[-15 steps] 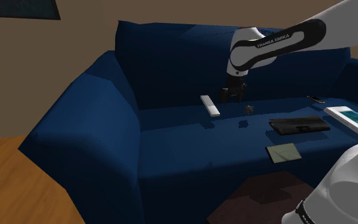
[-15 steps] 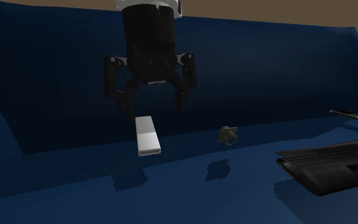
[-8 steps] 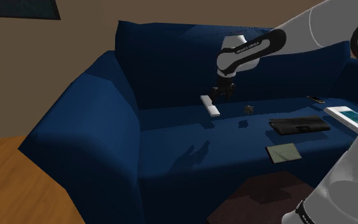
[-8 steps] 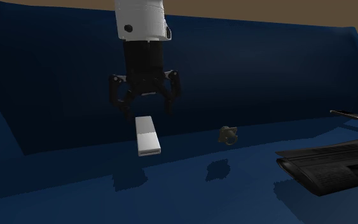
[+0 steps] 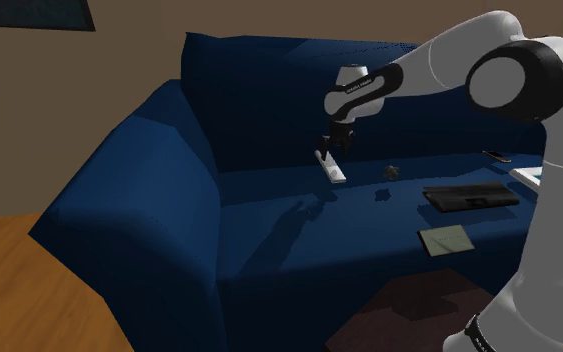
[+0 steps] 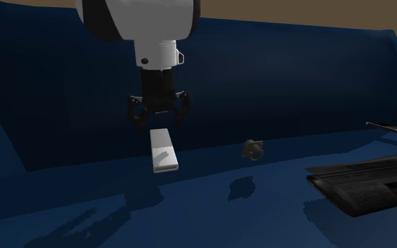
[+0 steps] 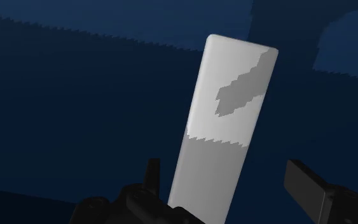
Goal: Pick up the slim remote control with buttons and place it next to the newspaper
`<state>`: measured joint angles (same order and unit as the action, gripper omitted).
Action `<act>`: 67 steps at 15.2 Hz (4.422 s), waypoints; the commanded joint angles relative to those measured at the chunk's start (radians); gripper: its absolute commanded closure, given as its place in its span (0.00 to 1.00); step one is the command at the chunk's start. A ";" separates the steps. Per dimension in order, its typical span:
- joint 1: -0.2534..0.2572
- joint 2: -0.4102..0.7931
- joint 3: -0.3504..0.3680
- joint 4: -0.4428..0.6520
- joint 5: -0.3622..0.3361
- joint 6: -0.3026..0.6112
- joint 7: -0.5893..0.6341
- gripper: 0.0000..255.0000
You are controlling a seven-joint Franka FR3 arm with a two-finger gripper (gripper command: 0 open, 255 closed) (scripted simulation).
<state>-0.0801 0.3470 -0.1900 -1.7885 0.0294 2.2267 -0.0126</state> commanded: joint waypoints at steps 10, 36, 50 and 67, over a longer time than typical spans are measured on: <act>-0.015 0.109 0.007 0.051 0.023 0.070 -0.009 0.00; -0.011 0.050 0.001 0.103 0.011 -0.041 -0.004 1.00; -0.032 -0.076 -0.021 0.070 -0.004 -0.131 -0.045 1.00; -0.192 -0.419 -0.170 -0.343 -0.057 -0.047 -0.339 1.00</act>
<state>-0.2584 -0.0505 -0.3466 -2.1135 -0.0224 2.1820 -0.3259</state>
